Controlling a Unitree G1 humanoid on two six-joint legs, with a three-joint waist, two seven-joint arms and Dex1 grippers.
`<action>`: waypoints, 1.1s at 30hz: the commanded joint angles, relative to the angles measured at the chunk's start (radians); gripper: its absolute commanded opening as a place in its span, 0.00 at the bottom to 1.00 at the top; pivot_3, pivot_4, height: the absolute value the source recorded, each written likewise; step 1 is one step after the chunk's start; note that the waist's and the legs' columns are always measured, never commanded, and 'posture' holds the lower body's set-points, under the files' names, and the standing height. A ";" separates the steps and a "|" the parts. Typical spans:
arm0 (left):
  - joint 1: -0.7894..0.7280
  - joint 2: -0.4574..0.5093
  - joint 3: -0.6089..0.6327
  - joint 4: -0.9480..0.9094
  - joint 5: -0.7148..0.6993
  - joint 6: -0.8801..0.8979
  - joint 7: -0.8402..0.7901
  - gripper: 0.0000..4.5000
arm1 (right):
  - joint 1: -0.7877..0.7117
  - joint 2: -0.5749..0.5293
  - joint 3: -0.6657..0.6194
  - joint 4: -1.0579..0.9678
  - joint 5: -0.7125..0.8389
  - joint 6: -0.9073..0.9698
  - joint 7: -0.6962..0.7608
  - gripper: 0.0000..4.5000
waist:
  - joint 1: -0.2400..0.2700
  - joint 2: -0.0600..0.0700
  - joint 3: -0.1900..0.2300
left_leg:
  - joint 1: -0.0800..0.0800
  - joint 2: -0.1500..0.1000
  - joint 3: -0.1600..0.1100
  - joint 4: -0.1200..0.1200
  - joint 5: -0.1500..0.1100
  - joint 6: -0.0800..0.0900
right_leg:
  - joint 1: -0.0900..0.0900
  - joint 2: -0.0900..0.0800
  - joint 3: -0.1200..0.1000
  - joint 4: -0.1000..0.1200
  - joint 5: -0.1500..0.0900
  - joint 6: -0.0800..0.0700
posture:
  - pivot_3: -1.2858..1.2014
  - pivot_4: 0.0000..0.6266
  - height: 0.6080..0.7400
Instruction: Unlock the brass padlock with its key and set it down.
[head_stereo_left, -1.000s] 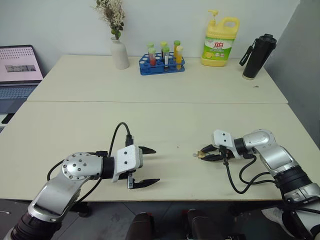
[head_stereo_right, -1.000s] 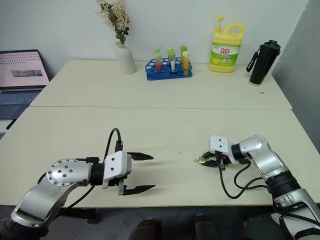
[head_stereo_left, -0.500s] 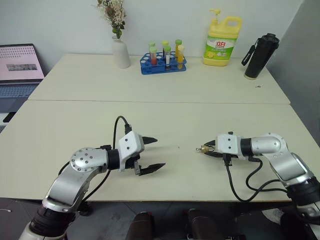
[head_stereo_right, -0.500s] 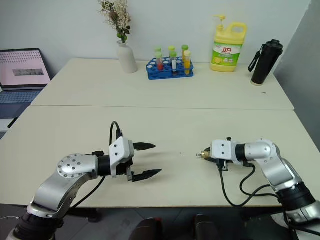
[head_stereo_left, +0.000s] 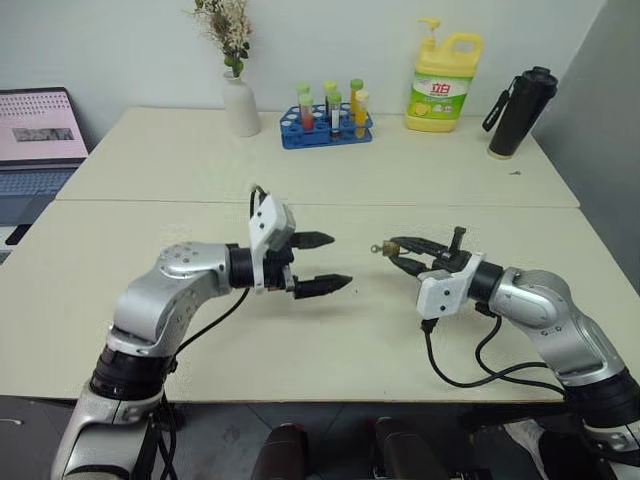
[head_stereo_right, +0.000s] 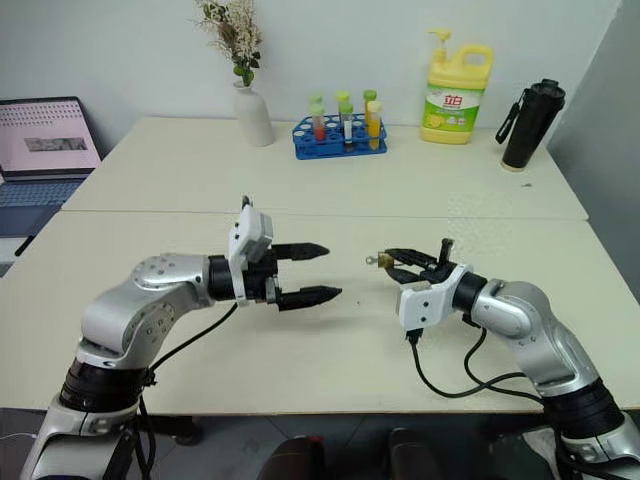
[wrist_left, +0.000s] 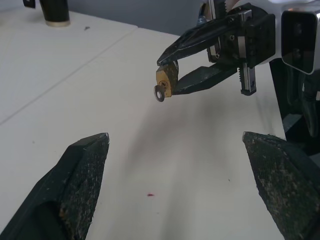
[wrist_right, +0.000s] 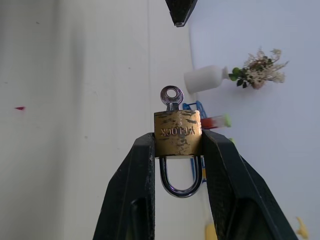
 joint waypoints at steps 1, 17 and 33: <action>-0.032 -0.008 0.015 0.002 -0.032 0.013 -0.017 1.00 | -0.024 0.005 -0.031 -0.037 0.005 -0.038 -0.034 0.21 | -0.001 0.000 0.000 | 0.000 0.000 0.000 0.000 0.000 0.000 | 0.000 0.000 0.000 0.000 0.000 0.000 | 0.52 0.24 1.00; -0.205 -0.090 0.007 0.160 -0.102 0.123 -0.029 1.00 | -0.098 0.047 -0.001 -0.017 0.009 -0.100 -0.027 0.21 | -0.001 0.000 0.000 | 0.000 0.000 -0.001 0.000 0.000 0.000 | 0.000 0.000 0.000 0.000 0.001 -0.001 | 0.52 0.24 1.00; -0.220 -0.103 -0.024 0.205 -0.062 0.082 -0.083 0.00 | -0.094 0.058 -0.001 -0.041 0.028 -0.094 -0.008 0.21 | -0.001 0.000 0.000 | 0.000 0.000 -0.001 0.000 0.000 0.000 | 0.000 0.000 0.001 0.001 0.001 -0.001 | 0.52 0.24 1.00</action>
